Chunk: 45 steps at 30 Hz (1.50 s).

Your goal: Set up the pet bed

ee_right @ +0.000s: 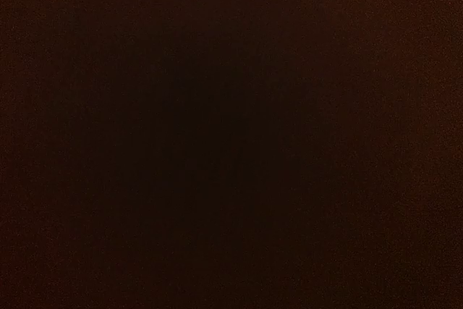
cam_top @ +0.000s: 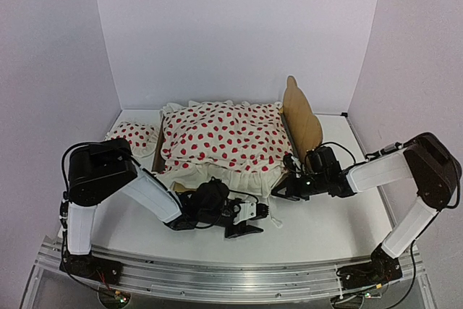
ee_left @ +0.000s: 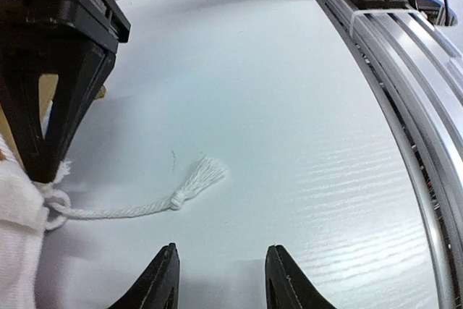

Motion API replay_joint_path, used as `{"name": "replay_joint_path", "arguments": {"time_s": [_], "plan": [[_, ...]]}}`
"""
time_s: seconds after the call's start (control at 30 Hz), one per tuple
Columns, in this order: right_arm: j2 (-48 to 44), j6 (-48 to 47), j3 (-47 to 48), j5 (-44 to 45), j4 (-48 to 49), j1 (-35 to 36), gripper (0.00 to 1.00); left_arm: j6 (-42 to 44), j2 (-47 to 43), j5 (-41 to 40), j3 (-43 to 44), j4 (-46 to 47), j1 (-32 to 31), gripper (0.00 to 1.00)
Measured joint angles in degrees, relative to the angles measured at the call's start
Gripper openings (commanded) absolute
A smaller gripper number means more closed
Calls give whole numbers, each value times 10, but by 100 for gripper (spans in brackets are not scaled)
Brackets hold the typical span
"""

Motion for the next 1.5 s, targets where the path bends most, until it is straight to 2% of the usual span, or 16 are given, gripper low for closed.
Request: {"name": "replay_joint_path", "arguments": {"time_s": [0.13,0.2,0.33,0.43,0.6,0.87,1.13,1.27,1.5], "plan": [[0,3,1,-2,4,0,0,56,-29,1,-11,-3,20,34],[0,6,2,-2,5,-1,0,76,-30,-6,-7,-3,30,24],[-3,13,1,10,5,-1,0,65,-11,-40,25,-6,39,18],[-22,16,-6,26,4,-1,0,36,17,-83,59,-1,36,18],[-78,16,-26,50,-7,-1,0,4,26,-135,62,26,22,21],[-148,2,-37,100,-37,0,0,-47,26,-143,70,82,-21,27],[-167,-22,-37,139,-91,1,0,-112,57,-140,136,96,-28,30],[-182,-28,-37,148,-107,0,0,-138,89,-215,178,92,-30,24],[-193,-41,-37,152,-130,0,0,-134,94,-308,177,101,-30,24]]}}
